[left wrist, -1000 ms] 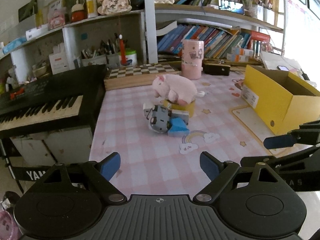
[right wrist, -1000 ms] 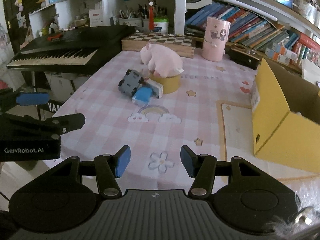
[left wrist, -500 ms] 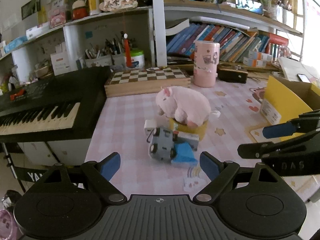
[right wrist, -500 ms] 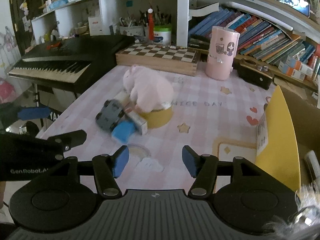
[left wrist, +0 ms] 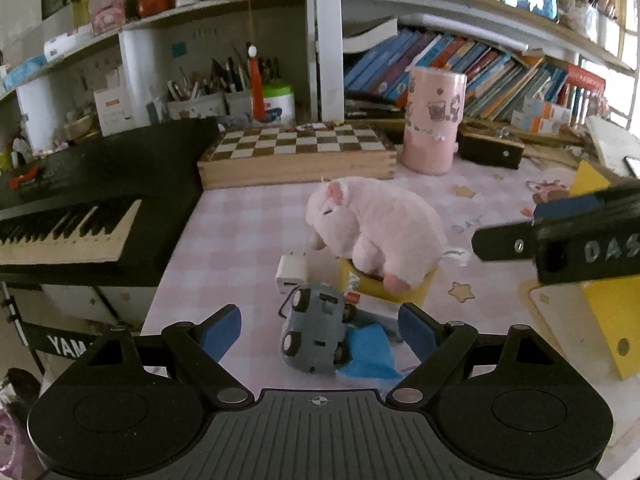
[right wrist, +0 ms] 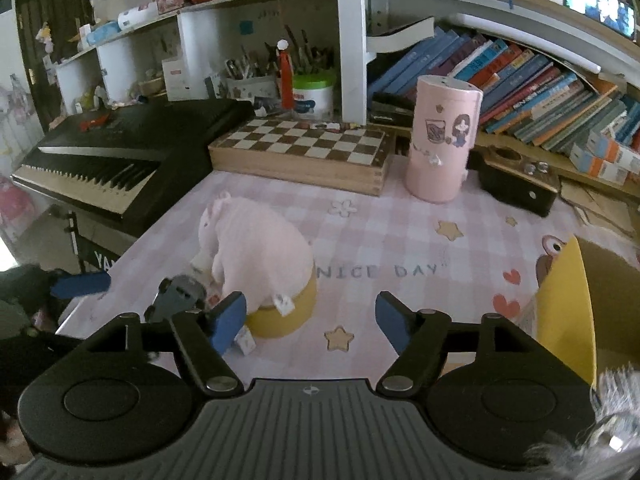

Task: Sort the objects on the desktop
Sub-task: 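Grasp the grey toy car with the left gripper while the right gripper grasps the pink plush pig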

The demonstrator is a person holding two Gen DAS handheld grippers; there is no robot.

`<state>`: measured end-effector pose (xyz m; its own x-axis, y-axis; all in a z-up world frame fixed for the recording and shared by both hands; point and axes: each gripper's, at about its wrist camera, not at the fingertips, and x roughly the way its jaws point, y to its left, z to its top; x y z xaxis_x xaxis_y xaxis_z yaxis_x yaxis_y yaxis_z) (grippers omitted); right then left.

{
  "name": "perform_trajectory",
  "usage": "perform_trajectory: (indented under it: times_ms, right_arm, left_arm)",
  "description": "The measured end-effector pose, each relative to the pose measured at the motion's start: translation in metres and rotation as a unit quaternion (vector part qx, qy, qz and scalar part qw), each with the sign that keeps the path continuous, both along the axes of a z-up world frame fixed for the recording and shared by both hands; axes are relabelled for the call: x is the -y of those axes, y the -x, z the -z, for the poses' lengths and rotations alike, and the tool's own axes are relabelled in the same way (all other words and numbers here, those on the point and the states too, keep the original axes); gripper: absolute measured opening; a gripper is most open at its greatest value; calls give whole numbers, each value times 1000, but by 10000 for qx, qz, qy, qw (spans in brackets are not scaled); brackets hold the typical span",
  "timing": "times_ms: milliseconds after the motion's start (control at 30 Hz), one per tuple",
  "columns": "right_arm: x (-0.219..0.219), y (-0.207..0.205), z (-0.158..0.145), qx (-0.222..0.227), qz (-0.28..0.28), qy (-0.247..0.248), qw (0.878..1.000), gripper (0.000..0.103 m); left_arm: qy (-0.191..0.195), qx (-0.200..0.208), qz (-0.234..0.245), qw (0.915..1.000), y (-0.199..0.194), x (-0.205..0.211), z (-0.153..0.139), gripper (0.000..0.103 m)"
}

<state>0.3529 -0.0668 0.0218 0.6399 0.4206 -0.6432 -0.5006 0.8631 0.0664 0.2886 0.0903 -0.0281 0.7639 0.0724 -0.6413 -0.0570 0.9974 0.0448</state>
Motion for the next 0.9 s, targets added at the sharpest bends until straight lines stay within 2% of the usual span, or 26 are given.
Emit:
perform_trajectory:
  times_ms: [200, 267, 533, 700, 733, 900]
  right_arm:
    - [-14, -16, 3, 4, -339, -4, 9994, 78]
    - [-21, -21, 5, -15, -446, 18, 9990, 78]
    - [-52, -50, 20, -118, -921, 287, 9953, 78]
    - [-71, -63, 30, -157, -1221, 466, 9913, 82]
    - [-75, -65, 32, -158, -1275, 528, 9903, 82]
    - [-84, -74, 41, -240, -1399, 645, 9878, 82]
  left_arm:
    - [36, -256, -255, 9993, -20, -9, 13, 83]
    - [66, -364, -299, 9989, -27, -12, 18, 74]
    - [199, -661, -124, 9975, -42, -10, 31, 52]
    - [162, -638, -148, 9977, -38, -9, 31, 48]
    - [200, -635, -205, 9976, -37, -11, 29, 43]
    - [383, -496, -395, 9973, -24, -20, 19, 43]
